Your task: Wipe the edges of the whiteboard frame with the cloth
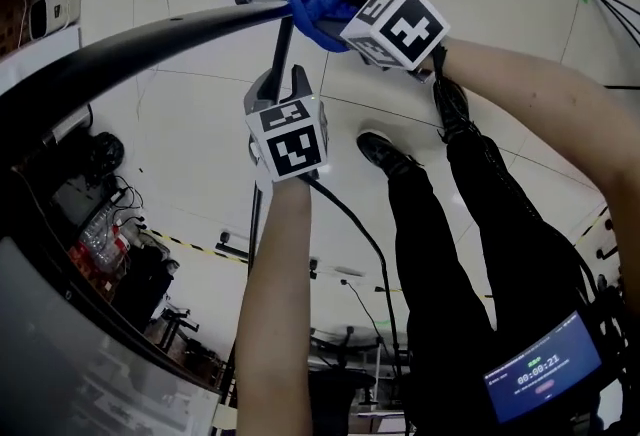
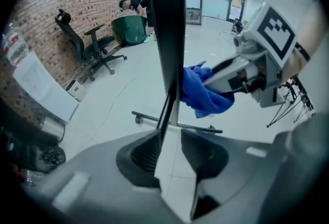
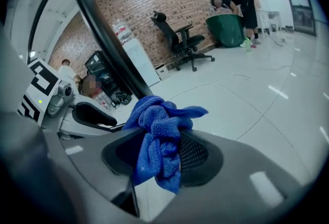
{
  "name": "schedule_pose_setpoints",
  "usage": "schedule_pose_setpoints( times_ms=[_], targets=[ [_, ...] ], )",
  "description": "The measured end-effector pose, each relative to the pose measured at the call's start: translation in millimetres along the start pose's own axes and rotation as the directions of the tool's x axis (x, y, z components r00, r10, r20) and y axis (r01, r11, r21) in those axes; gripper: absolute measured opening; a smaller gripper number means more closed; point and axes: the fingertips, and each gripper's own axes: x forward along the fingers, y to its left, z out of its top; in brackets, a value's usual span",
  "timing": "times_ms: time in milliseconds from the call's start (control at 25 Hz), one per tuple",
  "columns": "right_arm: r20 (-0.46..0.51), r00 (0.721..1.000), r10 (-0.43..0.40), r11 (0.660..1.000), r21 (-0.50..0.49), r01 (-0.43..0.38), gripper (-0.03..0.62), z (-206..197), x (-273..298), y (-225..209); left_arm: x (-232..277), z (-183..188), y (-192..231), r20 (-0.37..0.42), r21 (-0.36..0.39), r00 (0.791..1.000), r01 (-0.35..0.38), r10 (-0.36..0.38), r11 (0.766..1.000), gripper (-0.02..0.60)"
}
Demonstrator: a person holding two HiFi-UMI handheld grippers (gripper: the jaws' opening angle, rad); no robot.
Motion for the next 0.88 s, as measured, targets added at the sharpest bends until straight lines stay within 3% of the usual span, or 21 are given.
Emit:
schedule_pose_setpoints(
  times_ms=[200, 400, 480, 560, 680, 800, 880],
  targets=[
    [0.014, 0.999, -0.037, 0.971, -0.236, 0.039, 0.186, 32.7, -9.8, 26.9, -18.8, -12.7, 6.0, -0.022, -0.045, 0.999, -0.036, 0.035, 0.998, 0.121],
    [0.025, 0.998, -0.058, 0.972, -0.227, 0.062, 0.186, 48.4, 24.1, 76.3, -46.9, -65.4, 46.3, -0.028, -0.189, 0.999, -0.040, 0.035, 0.981, 0.121],
    [0.045, 0.999, -0.026, 0.951, -0.308, 0.039, 0.183, 55.7, 37.3, 103.3, -50.0, -88.0, 52.7, -0.031, -0.261, 0.999, -0.023, 0.015, 0.965, 0.121],
    [0.090, 0.996, -0.008, 0.897, -0.440, 0.047, 0.179, 69.7, 51.3, 130.3, -51.2, -107.7, 62.1, -0.032, -0.289, 0.999, -0.020, 0.012, 0.957, 0.121],
    [0.129, 0.986, -0.105, 0.808, -0.567, 0.160, 0.179, 79.0, 82.5, 128.3, -43.7, -122.8, 72.0, -0.016, -0.288, 1.000, -0.019, 0.015, 0.958, 0.121],
    [0.088, 0.978, -0.188, 0.706, -0.680, 0.197, 0.179, 64.8, 103.5, 126.6, -49.4, -127.2, 73.1, 0.013, -0.310, 1.000, 0.005, -0.001, 0.951, 0.121],
    [0.054, 0.977, -0.204, 0.668, -0.722, 0.180, 0.179, 54.3, 114.5, 134.2, -60.0, -127.6, 75.2, 0.037, -0.324, 0.999, 0.026, -0.015, 0.946, 0.121]
  ],
)
